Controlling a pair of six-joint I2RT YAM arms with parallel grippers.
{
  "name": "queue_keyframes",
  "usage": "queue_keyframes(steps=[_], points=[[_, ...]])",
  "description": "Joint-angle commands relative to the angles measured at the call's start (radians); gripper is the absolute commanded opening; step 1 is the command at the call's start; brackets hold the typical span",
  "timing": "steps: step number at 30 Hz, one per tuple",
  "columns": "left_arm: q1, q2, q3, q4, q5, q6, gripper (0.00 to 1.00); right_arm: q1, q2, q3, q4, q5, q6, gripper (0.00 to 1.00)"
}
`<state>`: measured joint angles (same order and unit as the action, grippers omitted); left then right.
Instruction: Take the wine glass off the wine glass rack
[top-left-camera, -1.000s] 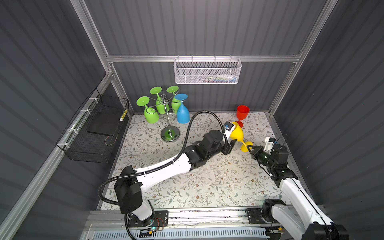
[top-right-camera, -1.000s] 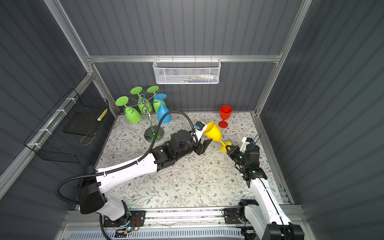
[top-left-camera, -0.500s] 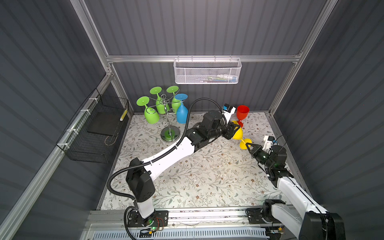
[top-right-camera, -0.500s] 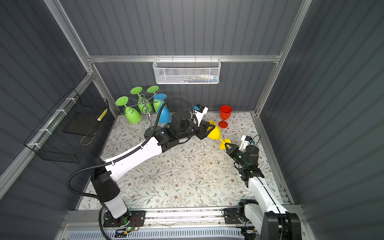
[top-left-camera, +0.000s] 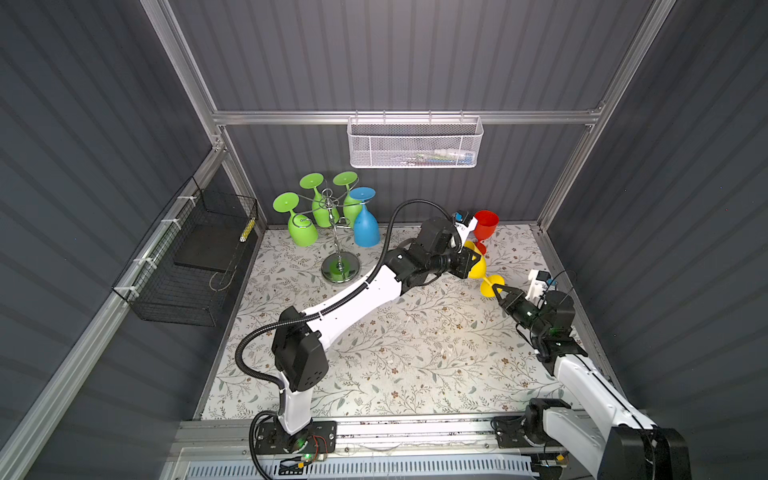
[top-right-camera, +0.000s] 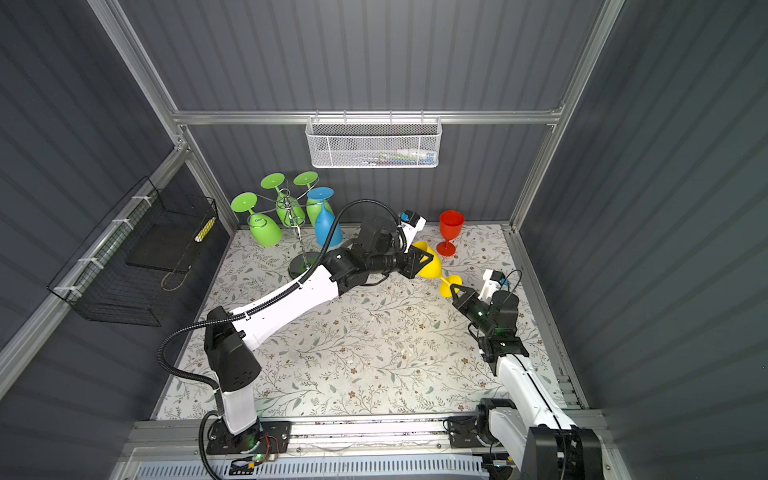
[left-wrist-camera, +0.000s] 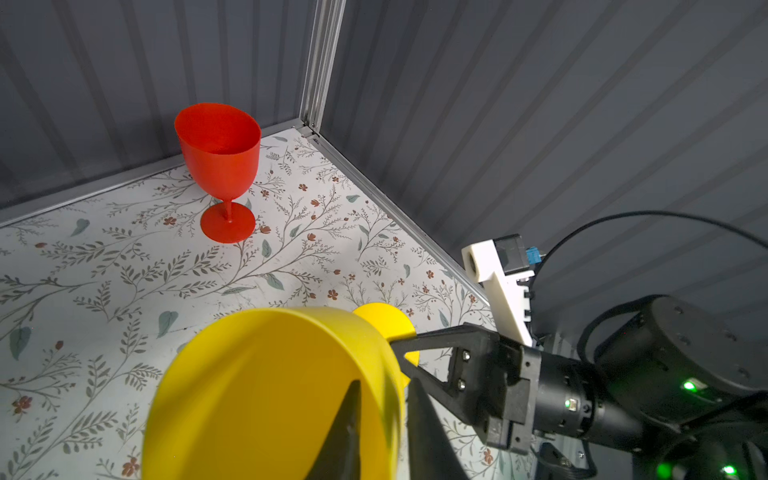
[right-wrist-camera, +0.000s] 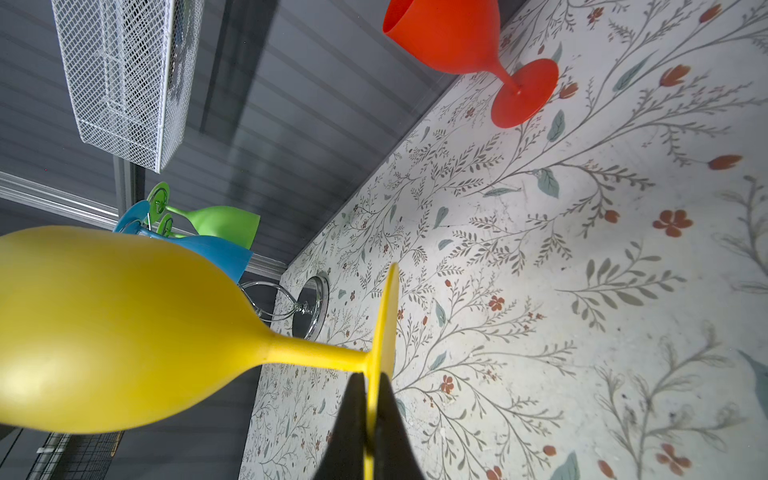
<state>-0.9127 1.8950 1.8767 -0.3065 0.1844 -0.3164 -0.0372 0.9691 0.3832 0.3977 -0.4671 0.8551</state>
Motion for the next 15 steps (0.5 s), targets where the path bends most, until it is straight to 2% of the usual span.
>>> queue_keyframes(steps=[1, 4, 7, 8, 10, 13, 15], points=[[0.001, 0.012, 0.033, -0.045, 0.008, -0.002, 0.09, -0.004, 0.009, -0.009, 0.041, 0.011, -0.009, 0.0], [0.001, 0.013, 0.032, -0.048, 0.0, -0.001, 0.0, -0.004, 0.02, -0.004, 0.053, 0.007, -0.005, 0.01], [0.001, 0.024, 0.048, -0.061, -0.008, 0.003, 0.0, -0.004, 0.022, 0.003, 0.047, 0.011, -0.006, 0.11], [0.0, 0.028, 0.058, -0.071, -0.013, 0.009, 0.0, -0.003, 0.019, 0.004, 0.046, 0.01, -0.008, 0.18], [0.0, 0.045, 0.086, -0.099, -0.031, 0.023, 0.0, -0.004, 0.008, 0.006, 0.039, 0.018, -0.01, 0.4], [0.001, 0.082, 0.142, -0.165, -0.084, 0.051, 0.0, -0.004, -0.025, 0.019, -0.01, 0.049, -0.015, 0.6], [0.001, 0.112, 0.181, -0.213, -0.133, 0.077, 0.0, -0.004, -0.048, 0.034, -0.048, 0.075, -0.023, 0.68]])
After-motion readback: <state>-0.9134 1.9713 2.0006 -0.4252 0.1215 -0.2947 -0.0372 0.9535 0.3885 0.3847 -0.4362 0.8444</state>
